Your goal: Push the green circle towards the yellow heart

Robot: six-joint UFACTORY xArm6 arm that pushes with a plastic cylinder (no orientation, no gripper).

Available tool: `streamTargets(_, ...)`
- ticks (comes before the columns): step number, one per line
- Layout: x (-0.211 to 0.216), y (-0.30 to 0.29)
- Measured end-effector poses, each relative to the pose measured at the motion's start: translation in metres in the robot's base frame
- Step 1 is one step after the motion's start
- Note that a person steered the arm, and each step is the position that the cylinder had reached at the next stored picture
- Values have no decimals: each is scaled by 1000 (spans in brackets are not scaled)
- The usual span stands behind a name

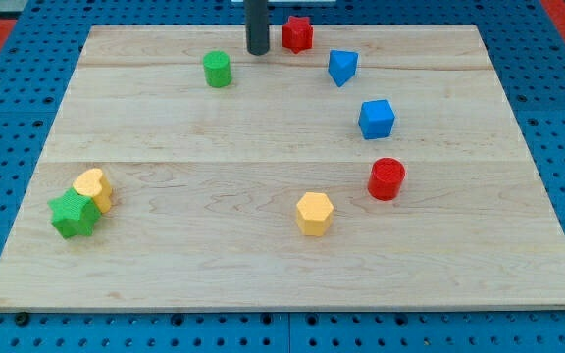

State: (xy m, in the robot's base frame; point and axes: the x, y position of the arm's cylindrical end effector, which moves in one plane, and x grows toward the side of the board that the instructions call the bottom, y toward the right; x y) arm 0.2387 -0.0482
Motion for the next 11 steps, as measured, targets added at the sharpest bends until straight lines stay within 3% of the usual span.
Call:
streamTargets(1, 34, -50)
streamTargets(2, 29, -67)
streamTargets(7, 29, -70)
streamTargets(9, 61, -83)
streamTargets(10, 75, -58)
streamTargets(11, 119, -76)
